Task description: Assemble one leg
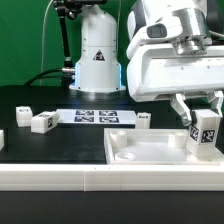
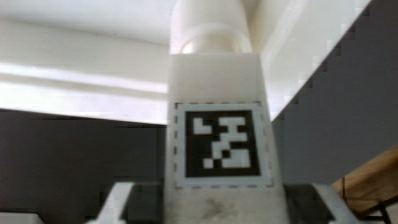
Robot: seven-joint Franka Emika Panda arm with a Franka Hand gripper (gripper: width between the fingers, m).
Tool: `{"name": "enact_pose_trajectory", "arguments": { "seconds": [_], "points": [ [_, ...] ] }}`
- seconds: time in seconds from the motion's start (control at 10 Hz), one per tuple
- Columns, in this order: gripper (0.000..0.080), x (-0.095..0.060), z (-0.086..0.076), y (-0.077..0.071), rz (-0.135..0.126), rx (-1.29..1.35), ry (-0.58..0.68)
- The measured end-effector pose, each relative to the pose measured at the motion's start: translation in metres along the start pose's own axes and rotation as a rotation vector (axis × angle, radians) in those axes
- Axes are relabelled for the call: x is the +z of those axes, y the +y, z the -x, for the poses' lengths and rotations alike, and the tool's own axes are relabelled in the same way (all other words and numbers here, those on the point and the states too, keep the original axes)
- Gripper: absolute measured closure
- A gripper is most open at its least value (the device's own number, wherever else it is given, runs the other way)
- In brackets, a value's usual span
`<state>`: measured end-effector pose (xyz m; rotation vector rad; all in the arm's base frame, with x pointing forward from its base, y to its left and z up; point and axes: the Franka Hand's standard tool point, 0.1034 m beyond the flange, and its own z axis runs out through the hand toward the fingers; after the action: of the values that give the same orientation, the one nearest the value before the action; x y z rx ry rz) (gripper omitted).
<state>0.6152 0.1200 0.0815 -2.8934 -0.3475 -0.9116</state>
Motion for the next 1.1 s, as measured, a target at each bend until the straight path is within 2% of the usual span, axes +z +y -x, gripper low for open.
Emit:
{"name": "enact_pose_trajectory", "arguments": {
  "seconds": [0.1, 0.2, 0.3, 0.4, 0.8, 1.1],
  "points": [
    [0.0318, 0.0, 0.001, 0.0, -0.001, 0.0, -0.004],
    [0.0318, 0.0, 0.001, 0.0, -0.001, 0.0, -0.004],
    [0.0184, 0.0, 0.001, 0.0, -0.001, 0.0, -0.004],
    [0.016, 0.001, 0.001, 0.0, -0.001, 0.0, -0.005],
    [0.015, 0.001, 0.001, 0.0, -0.001, 0.0, -0.005],
    [0.015, -0.011, -0.009, 0.012, 0.006, -0.008, -0.032]
  ]
}}
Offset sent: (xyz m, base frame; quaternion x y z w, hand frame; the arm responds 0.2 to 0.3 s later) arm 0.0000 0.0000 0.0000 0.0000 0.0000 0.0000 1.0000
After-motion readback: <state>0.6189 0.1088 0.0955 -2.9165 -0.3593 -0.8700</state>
